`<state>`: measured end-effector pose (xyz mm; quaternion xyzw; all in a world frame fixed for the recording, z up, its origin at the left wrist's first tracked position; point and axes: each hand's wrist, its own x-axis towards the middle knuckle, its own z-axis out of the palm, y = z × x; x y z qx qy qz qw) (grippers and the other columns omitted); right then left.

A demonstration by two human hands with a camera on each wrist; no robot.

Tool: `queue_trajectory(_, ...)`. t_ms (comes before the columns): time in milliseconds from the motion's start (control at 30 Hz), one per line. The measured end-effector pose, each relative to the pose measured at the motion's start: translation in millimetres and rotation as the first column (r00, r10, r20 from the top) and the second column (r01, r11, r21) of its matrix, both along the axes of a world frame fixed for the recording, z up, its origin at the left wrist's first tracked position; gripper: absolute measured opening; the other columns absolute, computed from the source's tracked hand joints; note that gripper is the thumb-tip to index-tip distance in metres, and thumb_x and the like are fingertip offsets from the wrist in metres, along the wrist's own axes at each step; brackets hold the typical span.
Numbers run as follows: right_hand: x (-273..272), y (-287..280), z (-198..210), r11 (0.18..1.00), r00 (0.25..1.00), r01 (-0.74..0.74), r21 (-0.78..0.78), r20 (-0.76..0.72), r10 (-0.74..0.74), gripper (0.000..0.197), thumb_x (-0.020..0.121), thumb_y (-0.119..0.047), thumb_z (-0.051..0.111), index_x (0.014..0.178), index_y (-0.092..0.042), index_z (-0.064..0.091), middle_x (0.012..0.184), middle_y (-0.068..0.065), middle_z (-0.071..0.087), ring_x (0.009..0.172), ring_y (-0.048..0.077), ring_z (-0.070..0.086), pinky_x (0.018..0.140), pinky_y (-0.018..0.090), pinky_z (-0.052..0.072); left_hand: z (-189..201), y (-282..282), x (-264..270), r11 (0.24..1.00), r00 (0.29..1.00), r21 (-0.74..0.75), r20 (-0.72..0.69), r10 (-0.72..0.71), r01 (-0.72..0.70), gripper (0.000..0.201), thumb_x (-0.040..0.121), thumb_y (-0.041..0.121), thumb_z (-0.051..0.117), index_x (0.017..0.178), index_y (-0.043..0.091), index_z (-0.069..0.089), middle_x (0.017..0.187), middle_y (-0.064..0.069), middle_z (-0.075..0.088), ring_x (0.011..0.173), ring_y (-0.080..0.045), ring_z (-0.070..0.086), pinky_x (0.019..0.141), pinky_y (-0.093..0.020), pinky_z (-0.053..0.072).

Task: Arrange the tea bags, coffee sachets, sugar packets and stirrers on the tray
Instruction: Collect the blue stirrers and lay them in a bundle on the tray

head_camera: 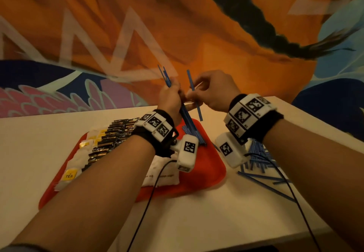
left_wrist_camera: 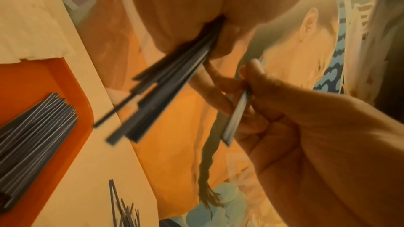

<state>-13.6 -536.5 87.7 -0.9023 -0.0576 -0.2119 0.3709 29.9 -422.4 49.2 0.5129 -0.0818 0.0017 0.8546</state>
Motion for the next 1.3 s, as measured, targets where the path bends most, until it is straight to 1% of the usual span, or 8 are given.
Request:
queue_trajectory(200,-1,28,-6,0.997,0.990,0.027,0.066,0.136,-0.035,0.021,0.078,-0.018,0.083,0.086,-0.023,0.063,0.077,-0.007,0.067,0.068,0.001,0.064,0.056,0.007,0.048,-4,12,-1,0.997,0.997,-0.024,-0.030,0.073,-0.073,0.044,0.107,0.049,0.032,0.076,0.017,0.037,0.054,0.002,0.027,0.036,-0.008,0.024,0.035,-0.018,0.021)
queue_trajectory(333,-2,36,-8,0.999,0.990,0.017,0.028,0.142,-0.021,0.011,0.080,-0.020,0.081,0.084,-0.018,0.071,0.075,-0.008,0.067,0.067,0.001,0.063,0.058,0.006,0.048,-2,17,-3,0.999,1.000,0.025,0.023,0.020,-0.021,0.056,0.093,0.071,0.042,0.070,0.020,0.045,0.059,0.001,0.038,0.039,-0.009,0.031,0.035,-0.018,0.023)
queue_trajectory(500,-7,44,-15,0.994,0.985,-0.084,0.069,0.160,0.072,0.009,0.086,-0.011,0.071,0.090,-0.017,0.078,0.086,-0.003,0.074,0.072,0.001,0.066,0.066,0.006,0.052,-1,23,-2,0.994,0.999,0.103,-0.006,0.048,-0.047,0.045,0.099,0.055,0.049,0.093,0.011,0.057,0.070,-0.003,0.049,0.052,-0.015,0.047,0.043,-0.022,0.037)
queue_trajectory(667,-16,41,-26,0.976,0.974,-0.192,0.108,0.140,0.176,0.018,0.090,-0.013,0.067,0.101,-0.024,0.076,0.096,-0.008,0.075,0.085,0.000,0.066,0.071,0.002,0.044,7,23,-6,0.982,0.986,0.095,0.021,0.163,-0.165,0.046,0.104,0.046,0.045,0.067,0.018,0.044,0.062,0.000,0.037,0.059,-0.020,0.041,0.063,-0.036,0.040)
queue_trajectory(800,-18,39,-33,0.946,0.998,-0.060,0.318,0.054,0.045,0.006,0.096,-0.026,0.058,0.098,-0.021,0.059,0.100,-0.001,0.067,0.092,0.015,0.063,0.082,0.030,0.054,14,23,-13,0.992,0.993,0.058,0.060,0.106,-0.109,0.045,0.106,0.041,0.041,0.068,0.018,0.038,0.052,0.004,0.029,0.044,-0.015,0.031,0.046,-0.025,0.033)
queue_trajectory(1000,-26,36,-38,0.677,0.751,0.129,0.725,-0.517,0.411,0.085,0.096,-0.067,0.034,0.141,0.004,0.039,0.135,0.029,0.050,0.118,0.038,0.058,0.093,0.043,0.054,23,31,-14,0.988,0.978,0.096,0.182,0.106,-0.125,0.040,0.107,0.037,0.042,0.072,0.018,0.036,0.050,0.004,0.026,0.038,-0.011,0.021,0.039,-0.020,0.018)
queue_trajectory(1133,-22,43,-36,0.427,0.567,0.170,0.888,-0.442,0.695,0.105,0.089,-0.077,0.034,0.139,0.015,0.032,0.134,0.033,0.050,0.119,0.043,0.057,0.099,0.047,0.050,16,25,-20,0.976,0.961,0.179,0.265,0.078,-0.128,0.040,0.106,0.032,0.044,0.071,0.017,0.035,0.049,0.003,0.025,0.038,-0.012,0.023,0.038,-0.022,0.022)
queue_trajectory(1300,-21,47,-37,0.376,0.619,0.126,0.918,-0.369,0.694,0.097,0.092,-0.075,0.032,0.121,0.018,0.043,0.133,0.034,0.051,0.121,0.046,0.056,0.094,0.046,0.052,14,28,-27,0.966,0.955,0.222,0.288,0.066,-0.134,0.037,0.106,0.034,0.046,0.075,0.015,0.040,0.047,0.005,0.030,0.038,-0.012,0.027,0.039,-0.021,0.025)
